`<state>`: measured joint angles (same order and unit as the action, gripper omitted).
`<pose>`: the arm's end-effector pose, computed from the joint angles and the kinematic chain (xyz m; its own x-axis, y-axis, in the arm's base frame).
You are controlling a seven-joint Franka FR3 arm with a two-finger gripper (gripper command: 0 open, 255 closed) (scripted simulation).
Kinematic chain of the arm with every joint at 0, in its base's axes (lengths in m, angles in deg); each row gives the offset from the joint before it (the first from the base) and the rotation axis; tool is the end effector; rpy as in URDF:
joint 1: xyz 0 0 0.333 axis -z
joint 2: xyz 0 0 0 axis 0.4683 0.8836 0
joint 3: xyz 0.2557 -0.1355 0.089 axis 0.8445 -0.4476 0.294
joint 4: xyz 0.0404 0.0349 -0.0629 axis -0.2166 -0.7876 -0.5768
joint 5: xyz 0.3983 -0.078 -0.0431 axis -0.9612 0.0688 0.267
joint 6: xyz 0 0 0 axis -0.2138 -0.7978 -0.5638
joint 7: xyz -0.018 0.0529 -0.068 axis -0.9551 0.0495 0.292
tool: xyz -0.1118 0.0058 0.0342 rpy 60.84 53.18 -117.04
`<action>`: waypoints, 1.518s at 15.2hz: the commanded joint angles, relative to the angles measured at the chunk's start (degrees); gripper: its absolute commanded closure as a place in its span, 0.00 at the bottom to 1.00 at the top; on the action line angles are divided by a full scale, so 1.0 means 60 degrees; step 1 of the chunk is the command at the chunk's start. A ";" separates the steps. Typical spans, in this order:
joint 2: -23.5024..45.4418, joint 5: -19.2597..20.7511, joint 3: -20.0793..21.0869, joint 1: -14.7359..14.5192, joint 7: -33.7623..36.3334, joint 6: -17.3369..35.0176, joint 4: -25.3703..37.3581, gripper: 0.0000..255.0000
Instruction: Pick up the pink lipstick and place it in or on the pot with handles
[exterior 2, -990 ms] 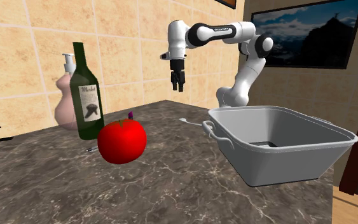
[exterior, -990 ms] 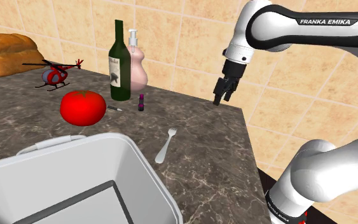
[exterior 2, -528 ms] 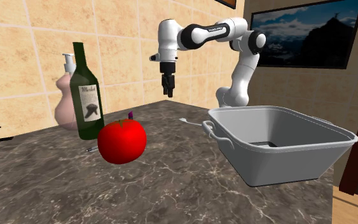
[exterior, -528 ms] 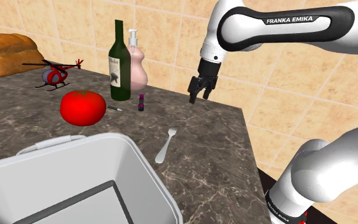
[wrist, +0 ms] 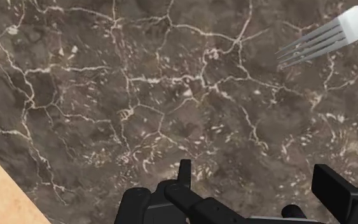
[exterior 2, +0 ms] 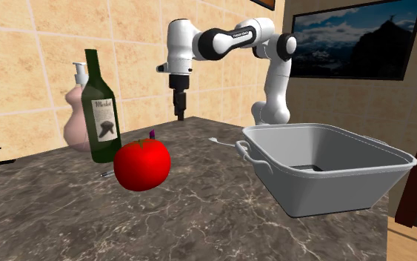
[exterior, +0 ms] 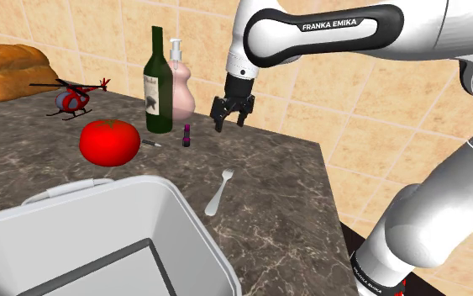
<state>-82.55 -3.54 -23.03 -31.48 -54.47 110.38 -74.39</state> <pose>0.5064 0.1706 0.5080 0.9979 0.0334 0.0558 0.0344 -0.9993 -0.0174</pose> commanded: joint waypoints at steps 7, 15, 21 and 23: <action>0.3038 0.1381 0.0641 -0.0510 0.1825 -0.0188 0.3237 0.00; 0.4124 0.1891 0.0641 -0.0794 0.2306 0.0131 0.3958 0.00; 0.4191 0.1923 0.0626 -0.0783 0.2329 0.0432 0.3720 0.00; 0.4191 0.1923 0.0626 -0.0783 0.2329 0.0432 0.3720 0.00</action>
<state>-57.40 8.00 -19.27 -36.18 -40.50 112.95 -52.05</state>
